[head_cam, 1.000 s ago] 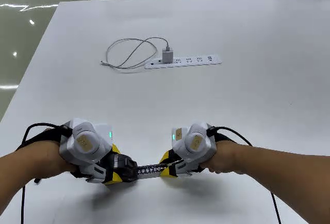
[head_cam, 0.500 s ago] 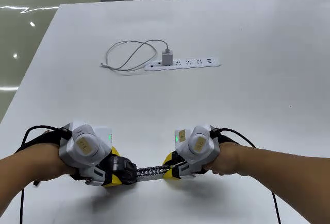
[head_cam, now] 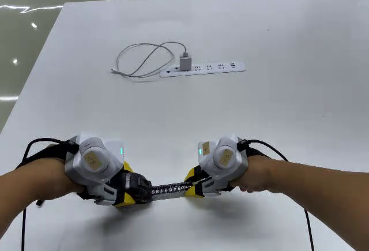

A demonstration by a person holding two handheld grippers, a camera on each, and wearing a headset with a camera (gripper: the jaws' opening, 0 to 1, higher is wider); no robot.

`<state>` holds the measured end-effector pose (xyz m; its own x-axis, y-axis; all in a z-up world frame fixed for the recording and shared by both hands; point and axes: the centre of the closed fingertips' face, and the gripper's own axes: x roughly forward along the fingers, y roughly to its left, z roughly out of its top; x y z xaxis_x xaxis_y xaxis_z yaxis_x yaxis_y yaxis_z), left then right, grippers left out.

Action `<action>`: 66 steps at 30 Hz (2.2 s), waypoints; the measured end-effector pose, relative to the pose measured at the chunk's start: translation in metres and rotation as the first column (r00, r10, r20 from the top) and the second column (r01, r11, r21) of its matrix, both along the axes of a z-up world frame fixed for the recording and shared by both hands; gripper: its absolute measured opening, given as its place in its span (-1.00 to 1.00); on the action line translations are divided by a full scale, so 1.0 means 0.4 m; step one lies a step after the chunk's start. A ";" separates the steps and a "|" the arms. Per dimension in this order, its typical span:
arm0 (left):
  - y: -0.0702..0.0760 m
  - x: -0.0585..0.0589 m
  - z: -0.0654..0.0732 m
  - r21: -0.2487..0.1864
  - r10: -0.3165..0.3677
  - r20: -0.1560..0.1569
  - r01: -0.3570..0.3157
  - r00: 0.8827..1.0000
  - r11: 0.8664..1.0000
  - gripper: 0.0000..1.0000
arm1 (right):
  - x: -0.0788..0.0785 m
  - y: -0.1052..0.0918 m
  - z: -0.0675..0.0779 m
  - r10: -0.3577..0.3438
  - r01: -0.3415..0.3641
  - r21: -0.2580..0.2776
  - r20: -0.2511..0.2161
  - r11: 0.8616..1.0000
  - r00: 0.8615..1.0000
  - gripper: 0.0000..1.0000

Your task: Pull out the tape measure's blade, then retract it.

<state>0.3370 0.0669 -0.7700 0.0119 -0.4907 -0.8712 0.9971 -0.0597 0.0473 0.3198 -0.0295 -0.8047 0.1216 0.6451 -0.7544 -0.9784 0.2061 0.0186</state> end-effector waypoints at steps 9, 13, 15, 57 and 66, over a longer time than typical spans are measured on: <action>0.000 0.000 0.001 0.001 0.001 0.000 -0.001 1.000 1.000 -0.38 | 0.000 -0.009 -0.002 -0.005 0.005 -0.001 0.000 1.000 1.000 -0.81; 0.000 0.001 0.000 0.002 0.000 0.000 0.000 1.000 1.000 -0.38 | 0.000 -0.017 -0.002 -0.009 0.009 -0.002 -0.003 1.000 1.000 -0.81; 0.000 0.001 0.000 0.002 0.001 0.001 -0.001 1.000 1.000 -0.38 | -0.001 -0.019 -0.002 -0.011 0.011 -0.002 -0.005 1.000 1.000 -0.81; -0.003 0.000 -0.001 0.001 -0.001 0.002 0.001 1.000 1.000 -0.38 | -0.012 -0.086 -0.003 -0.041 0.040 -0.017 -0.014 0.999 0.999 -0.81; -0.002 0.001 -0.001 0.000 -0.002 0.001 0.002 1.000 1.000 -0.38 | -0.013 -0.103 -0.002 -0.041 0.041 -0.021 -0.013 0.999 0.999 -0.81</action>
<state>0.3374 0.0662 -0.7705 0.0117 -0.4904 -0.8714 0.9969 -0.0622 0.0483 0.3148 -0.0708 -0.8056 0.1376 0.6238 -0.7694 -0.9688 0.2464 0.0266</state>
